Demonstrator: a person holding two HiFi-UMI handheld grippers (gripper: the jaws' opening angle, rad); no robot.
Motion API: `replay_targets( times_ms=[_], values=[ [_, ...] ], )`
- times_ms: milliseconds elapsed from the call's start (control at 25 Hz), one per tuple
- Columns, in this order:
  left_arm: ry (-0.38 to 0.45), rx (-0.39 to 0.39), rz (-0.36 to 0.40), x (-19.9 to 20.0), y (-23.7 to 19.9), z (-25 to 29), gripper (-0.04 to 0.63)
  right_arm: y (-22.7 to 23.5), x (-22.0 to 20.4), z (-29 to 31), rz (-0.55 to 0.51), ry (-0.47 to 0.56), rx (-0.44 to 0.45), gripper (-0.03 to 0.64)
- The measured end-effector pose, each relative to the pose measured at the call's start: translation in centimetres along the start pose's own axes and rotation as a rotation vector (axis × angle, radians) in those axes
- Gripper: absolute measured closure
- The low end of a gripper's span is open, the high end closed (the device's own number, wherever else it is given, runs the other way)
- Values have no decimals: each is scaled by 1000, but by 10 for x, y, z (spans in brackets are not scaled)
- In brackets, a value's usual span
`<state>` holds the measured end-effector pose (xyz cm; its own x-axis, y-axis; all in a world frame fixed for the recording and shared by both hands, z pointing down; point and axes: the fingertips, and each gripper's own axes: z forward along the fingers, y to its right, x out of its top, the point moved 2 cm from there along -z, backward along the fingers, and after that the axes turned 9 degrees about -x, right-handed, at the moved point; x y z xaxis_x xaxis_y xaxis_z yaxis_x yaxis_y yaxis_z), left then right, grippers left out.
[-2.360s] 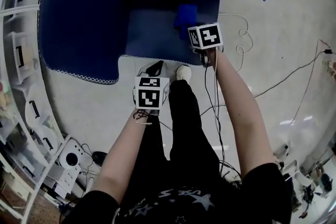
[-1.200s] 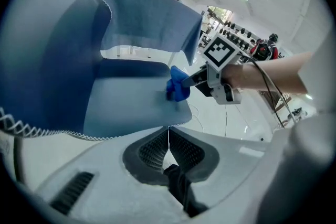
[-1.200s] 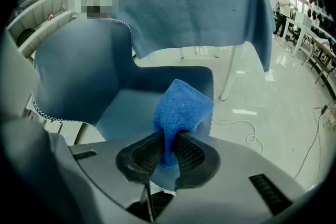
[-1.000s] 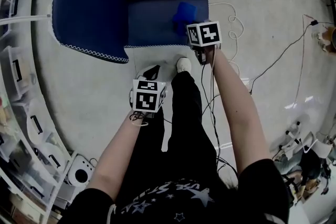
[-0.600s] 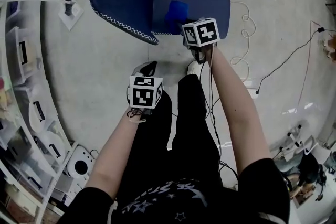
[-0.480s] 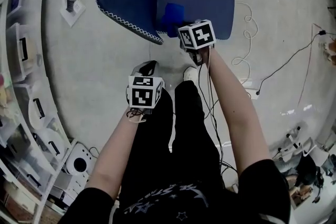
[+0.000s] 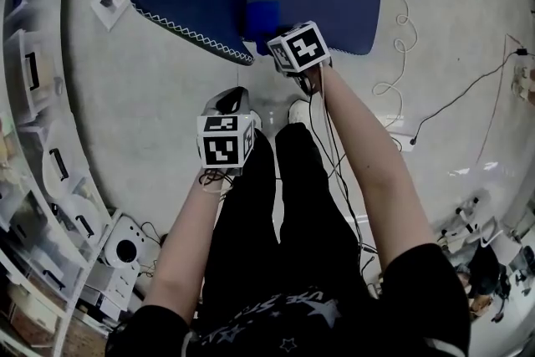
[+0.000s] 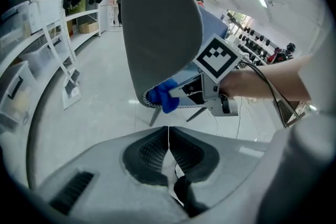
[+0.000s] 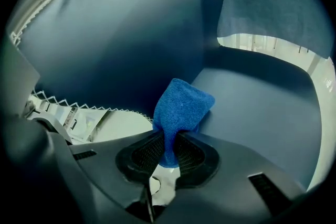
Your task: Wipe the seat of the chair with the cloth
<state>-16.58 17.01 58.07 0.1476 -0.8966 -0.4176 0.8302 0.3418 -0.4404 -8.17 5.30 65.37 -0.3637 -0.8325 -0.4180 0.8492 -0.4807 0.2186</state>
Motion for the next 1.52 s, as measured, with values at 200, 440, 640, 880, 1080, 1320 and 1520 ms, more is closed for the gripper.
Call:
replay_targets(
  times_ms=[200,440,640,880,1080,1320,1520],
  values=[
    [-20,-7,-2,-2,13,9,574,17,-9,-7,13,-5,-25,561],
    [-46,-37,55,3,43,27,574,54,-34,-26,65,-11,-58,561],
    [-77,-49,113,8,71,46,574,95,-60,-48,125,-6,-93,561],
    [-110,-73,189,18,112,67,574,149,-95,-80,217,6,-145,561],
    [-130,-91,233,27,144,83,574,188,-126,-109,276,16,-180,561],
    [-125,-110,234,44,184,104,574,224,-157,-136,365,26,-203,561],
    [-112,-128,286,63,214,113,574,234,-156,-151,400,54,-191,561]
  ],
)
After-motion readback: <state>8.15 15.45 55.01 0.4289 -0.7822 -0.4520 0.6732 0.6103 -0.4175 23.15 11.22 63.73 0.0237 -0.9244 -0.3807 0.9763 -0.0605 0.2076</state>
